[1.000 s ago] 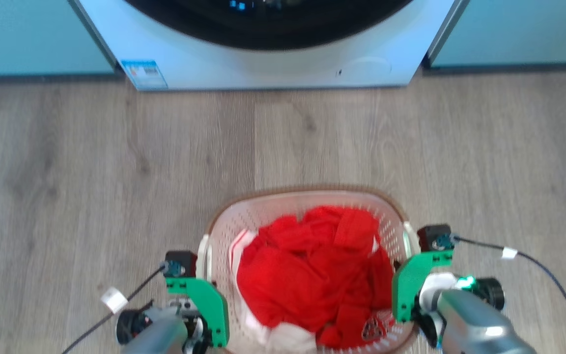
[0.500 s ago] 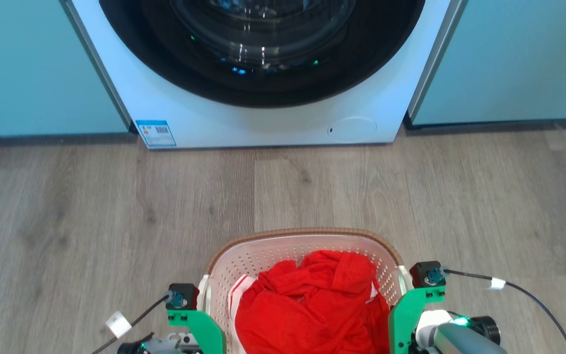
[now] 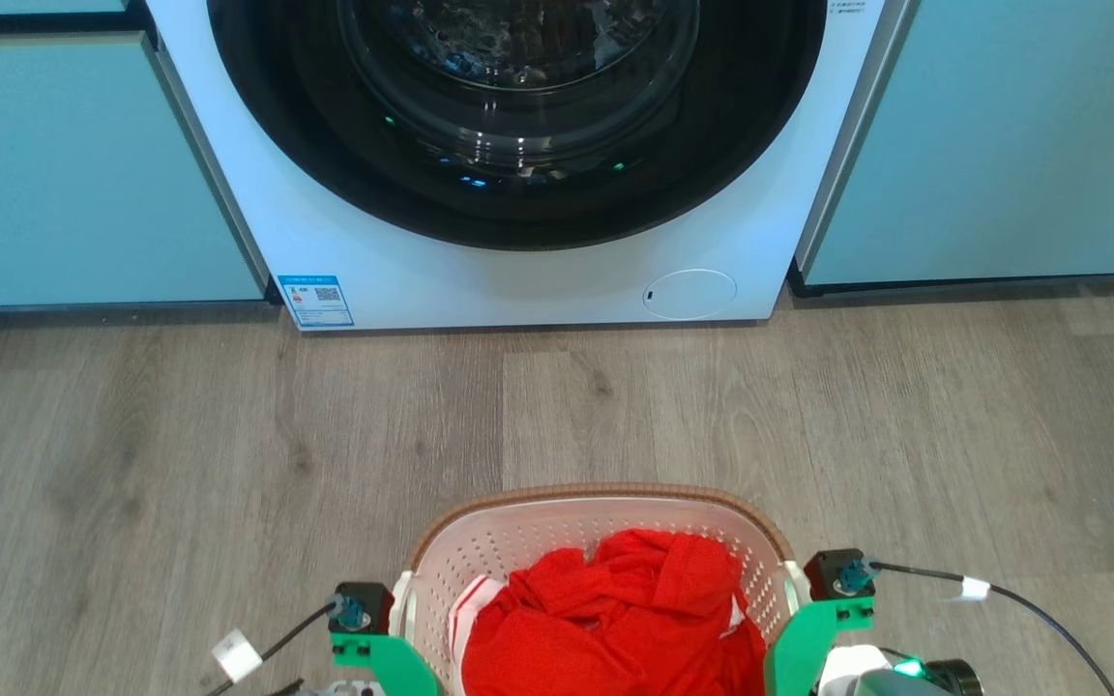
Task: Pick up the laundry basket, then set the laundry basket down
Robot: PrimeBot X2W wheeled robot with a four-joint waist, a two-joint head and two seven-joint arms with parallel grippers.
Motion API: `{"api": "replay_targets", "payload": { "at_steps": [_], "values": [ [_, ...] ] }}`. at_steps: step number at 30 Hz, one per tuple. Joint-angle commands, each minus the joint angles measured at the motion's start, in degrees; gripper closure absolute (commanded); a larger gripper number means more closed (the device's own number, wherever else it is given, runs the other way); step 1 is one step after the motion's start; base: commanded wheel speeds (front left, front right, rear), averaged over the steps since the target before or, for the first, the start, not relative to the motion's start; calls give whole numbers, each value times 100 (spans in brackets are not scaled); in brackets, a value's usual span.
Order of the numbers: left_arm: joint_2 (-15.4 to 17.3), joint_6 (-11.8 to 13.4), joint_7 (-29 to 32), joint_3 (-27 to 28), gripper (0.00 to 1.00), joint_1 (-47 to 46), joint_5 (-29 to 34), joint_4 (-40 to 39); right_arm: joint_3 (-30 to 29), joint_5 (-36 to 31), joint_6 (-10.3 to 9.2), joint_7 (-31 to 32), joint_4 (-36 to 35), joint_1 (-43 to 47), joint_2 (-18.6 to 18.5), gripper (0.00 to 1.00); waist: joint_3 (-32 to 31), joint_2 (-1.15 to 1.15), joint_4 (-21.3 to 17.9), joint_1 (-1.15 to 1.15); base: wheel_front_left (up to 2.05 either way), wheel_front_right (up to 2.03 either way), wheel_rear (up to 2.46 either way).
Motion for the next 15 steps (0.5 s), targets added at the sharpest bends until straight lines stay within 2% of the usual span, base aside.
{"api": "replay_targets", "payload": {
  "at_steps": [1, 15],
  "values": [
    [196, 49, -60, 61, 100, -306, -27, -6, 221, -38, 35, 27, -21, 23, -21, 100, -4, 0, 0, 1, 0, 0, 0],
    [196, 72, -69, -66, 100, -331, -180, 11, 491, 226, 35, -34, 69, -69, -21, 100, 23, 0, -14, 1, 0, 0, 0]
  ]
}}
